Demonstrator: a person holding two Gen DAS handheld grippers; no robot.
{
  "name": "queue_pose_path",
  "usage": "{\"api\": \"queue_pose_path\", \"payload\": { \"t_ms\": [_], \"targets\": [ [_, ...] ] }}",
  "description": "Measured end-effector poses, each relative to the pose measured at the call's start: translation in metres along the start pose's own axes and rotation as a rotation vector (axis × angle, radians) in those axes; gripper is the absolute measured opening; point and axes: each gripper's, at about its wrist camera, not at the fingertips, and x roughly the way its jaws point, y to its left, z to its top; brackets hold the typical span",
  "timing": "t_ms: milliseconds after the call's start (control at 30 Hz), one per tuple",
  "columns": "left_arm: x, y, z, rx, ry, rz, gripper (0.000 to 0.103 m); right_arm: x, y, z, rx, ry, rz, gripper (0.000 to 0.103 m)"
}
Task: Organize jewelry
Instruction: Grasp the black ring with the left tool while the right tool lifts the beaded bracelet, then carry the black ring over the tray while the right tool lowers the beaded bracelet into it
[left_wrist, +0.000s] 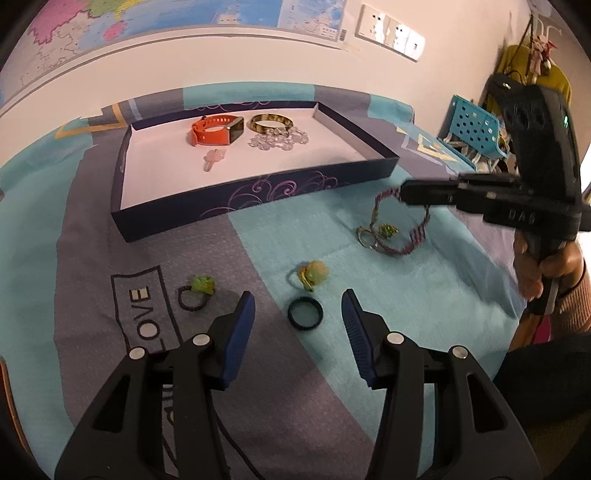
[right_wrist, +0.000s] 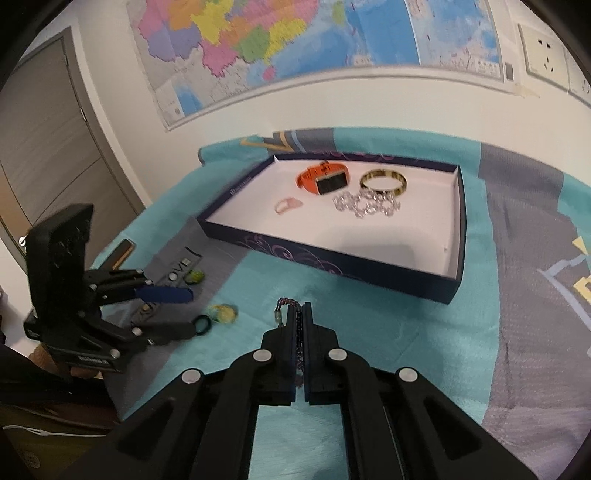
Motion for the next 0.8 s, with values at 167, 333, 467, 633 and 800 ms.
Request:
{"api": "queue_pose_path", "payload": {
  "t_ms": [167,333,467,633,800],
  "targets": [
    [0.007,-0.006,-0.003,0.027,0.036,0.021,0.034,-0.006,0.007,0.003,-0.011,-0.021,0.012,0.001],
    [0.008,-0.011,-0.004,0.054,0.040,0.041,0.022,-0.005,0.008,0.005,-0.012,-0.026,0.015,0.001],
    [0.008,-0.013,-0.005,0.065,0.037,0.056,0.022,-0.005,0.008,0.006,-0.007,-0.030,0.014,0.001],
    [0.002,-0.010,-0.003,0.047,0.017,0.030,0.022,-0.007,0.008,0.008,-0.009,-0.040,0.017,0.001],
    [-0.010,-0.007,0.004,0.038,-0.024,0.012,0.022,-0.009,0.007,0.014,-0.012,-0.058,0.015,0.001]
  ]
}}
